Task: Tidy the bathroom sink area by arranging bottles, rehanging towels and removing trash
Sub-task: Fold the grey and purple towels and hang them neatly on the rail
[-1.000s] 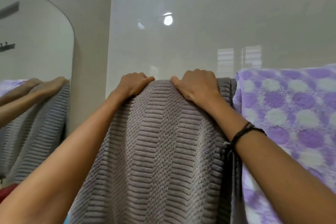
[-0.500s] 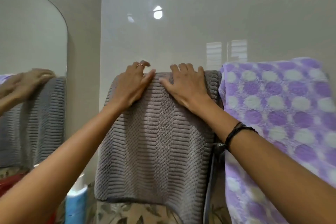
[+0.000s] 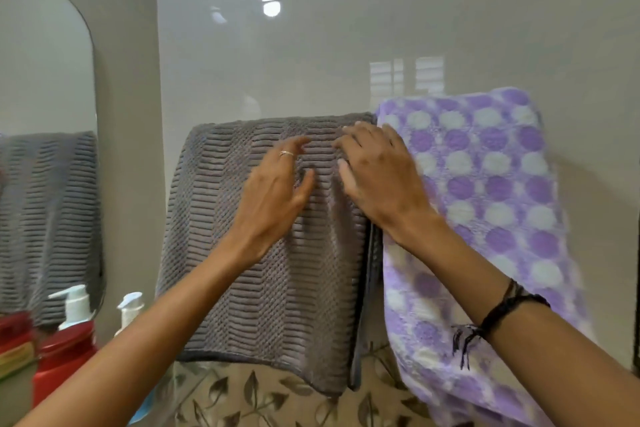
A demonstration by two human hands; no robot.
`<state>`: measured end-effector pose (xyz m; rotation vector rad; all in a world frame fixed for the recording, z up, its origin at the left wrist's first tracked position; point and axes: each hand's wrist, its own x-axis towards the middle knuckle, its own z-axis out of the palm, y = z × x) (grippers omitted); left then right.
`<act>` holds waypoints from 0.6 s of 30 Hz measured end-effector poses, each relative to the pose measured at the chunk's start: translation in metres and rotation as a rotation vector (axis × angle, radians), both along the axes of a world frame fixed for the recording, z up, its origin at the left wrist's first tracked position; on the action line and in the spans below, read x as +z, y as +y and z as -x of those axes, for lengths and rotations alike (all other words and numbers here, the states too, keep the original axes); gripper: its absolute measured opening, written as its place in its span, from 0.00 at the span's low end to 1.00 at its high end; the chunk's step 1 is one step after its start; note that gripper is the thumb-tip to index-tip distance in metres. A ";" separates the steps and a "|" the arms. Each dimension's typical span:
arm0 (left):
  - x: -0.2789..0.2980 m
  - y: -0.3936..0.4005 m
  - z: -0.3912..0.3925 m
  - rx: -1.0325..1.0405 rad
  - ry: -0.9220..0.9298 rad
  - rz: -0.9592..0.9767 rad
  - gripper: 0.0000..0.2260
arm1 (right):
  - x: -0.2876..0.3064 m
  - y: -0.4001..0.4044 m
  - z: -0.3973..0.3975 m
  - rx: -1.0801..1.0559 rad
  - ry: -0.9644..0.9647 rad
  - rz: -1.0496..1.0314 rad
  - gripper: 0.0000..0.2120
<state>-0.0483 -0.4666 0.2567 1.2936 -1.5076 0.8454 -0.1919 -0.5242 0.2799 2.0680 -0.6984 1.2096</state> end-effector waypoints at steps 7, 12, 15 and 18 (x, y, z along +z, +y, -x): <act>0.023 -0.002 0.101 -0.125 -0.069 0.102 0.15 | 0.000 -0.005 0.064 0.055 -0.139 -0.001 0.23; 0.036 -0.026 0.133 -0.081 0.033 0.035 0.16 | 0.009 -0.029 0.115 -0.050 -0.273 -0.050 0.24; 0.036 -0.042 0.141 -0.048 0.112 -0.068 0.16 | 0.014 -0.042 0.137 -0.004 -0.443 -0.240 0.33; 0.030 -0.047 0.149 0.070 0.085 -0.070 0.14 | 0.012 -0.050 0.141 0.240 -0.573 -0.492 0.40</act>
